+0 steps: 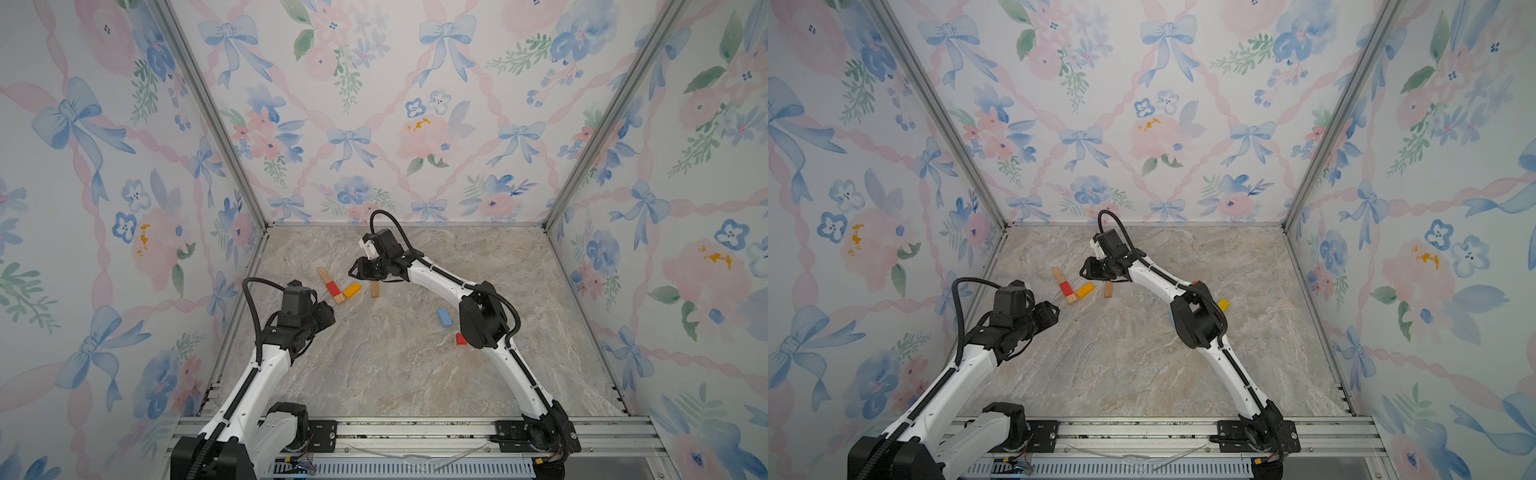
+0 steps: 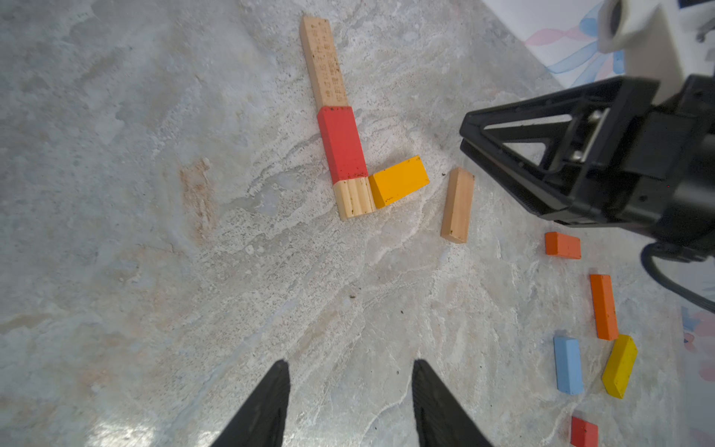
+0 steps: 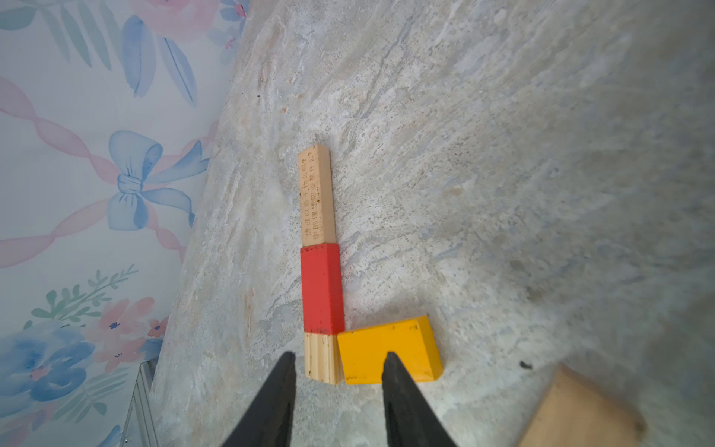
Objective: Assemble the letter v with building blocks
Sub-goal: Assemble the building block at the center of the board.
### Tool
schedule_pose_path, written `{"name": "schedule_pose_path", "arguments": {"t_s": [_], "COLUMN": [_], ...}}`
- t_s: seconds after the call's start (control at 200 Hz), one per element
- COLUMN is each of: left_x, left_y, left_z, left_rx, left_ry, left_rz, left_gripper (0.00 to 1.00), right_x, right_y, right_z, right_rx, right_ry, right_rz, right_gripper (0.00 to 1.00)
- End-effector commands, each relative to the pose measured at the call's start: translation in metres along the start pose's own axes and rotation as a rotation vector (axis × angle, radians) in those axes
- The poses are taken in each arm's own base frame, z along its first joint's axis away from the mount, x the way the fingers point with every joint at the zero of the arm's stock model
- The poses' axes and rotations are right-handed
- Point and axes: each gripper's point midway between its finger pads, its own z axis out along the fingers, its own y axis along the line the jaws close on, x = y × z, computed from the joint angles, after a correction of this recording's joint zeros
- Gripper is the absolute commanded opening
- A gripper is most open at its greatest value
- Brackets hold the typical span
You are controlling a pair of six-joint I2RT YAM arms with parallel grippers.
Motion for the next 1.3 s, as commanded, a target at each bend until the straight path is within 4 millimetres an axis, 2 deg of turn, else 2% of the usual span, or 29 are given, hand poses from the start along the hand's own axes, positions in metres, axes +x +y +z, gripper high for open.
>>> {"name": "schedule_pose_path", "arguments": {"t_s": [0.0, 0.205, 0.58, 1.065, 1.295], "left_x": [-0.004, -0.005, -0.004, 0.002, 0.003], "left_y": [-0.001, 0.0, 0.002, 0.006, 0.007], "left_z": [0.001, 0.001, 0.001, 0.002, 0.001], "left_rx": [-0.002, 0.0, 0.007, 0.003, 0.007], "left_ry": [0.006, 0.01, 0.018, 0.027, 0.025], "left_rz": [-0.017, -0.021, -0.025, -0.029, -0.033], "left_gripper": [0.53, 0.53, 0.53, 0.52, 0.53], "right_x": [0.003, 0.003, 0.009, 0.02, 0.022], "right_y": [-0.019, -0.033, -0.041, -0.038, -0.035], "right_z": [0.009, 0.016, 0.028, 0.031, 0.03], "right_rx": [0.058, 0.103, 0.093, 0.083, 0.077], "right_ry": [0.014, 0.0, 0.011, 0.047, 0.056], "right_rz": [-0.002, 0.002, 0.04, 0.052, 0.051], "right_gripper": [0.42, 0.48, 0.53, 0.54, 0.49]}}
